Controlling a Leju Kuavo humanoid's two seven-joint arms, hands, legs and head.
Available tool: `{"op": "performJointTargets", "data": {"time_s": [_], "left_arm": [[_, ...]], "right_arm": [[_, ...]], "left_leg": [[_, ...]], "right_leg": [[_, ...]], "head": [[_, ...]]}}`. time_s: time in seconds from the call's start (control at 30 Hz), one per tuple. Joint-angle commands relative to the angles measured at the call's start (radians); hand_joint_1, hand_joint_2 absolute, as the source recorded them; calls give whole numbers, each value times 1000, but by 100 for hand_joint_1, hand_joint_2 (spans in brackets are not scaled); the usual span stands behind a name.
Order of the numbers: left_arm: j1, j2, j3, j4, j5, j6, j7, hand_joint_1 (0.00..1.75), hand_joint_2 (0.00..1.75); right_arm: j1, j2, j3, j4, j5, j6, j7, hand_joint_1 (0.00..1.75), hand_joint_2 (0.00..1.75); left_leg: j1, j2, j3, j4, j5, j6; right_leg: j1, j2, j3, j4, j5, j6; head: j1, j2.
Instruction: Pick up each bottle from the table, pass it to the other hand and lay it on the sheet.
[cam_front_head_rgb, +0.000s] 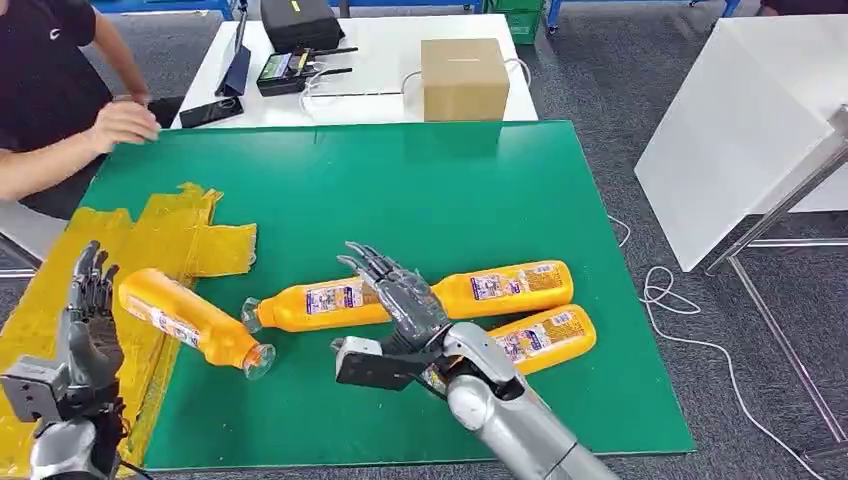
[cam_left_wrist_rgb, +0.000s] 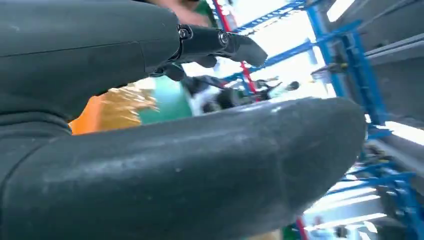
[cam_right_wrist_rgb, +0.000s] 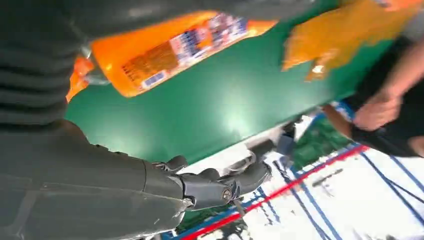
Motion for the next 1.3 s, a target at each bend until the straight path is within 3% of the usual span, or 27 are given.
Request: {"op": "performJointTargets", "data": {"time_s": [0.03, 0.63, 1.3], "left_arm": [[-56, -101, 10, -12, -2, -21, 6, 0, 0], [-128, -104, -50, 34, 12, -59, 19, 0, 0], [-159, -115, -74, 69, 18, -66, 22, 0, 0]], "right_arm": [[-195, 37, 14, 343, 35, 42, 27, 0, 175], [-328, 130, 76, 593, 57, 123, 58, 0, 175], [-375, 179, 109, 698, 83, 148, 105, 0, 175]], "left_leg": [[1, 1, 0, 0, 0, -1], [2, 0, -1, 1, 1, -1], [1, 0, -1, 1, 1, -1]], "right_leg": [[1, -1, 1, -1, 1, -1], [3, -2, 0, -1, 1, -1], [2, -2, 0, 0, 0, -1]], "head": [[0, 0], [0, 0], [0, 0]]}}
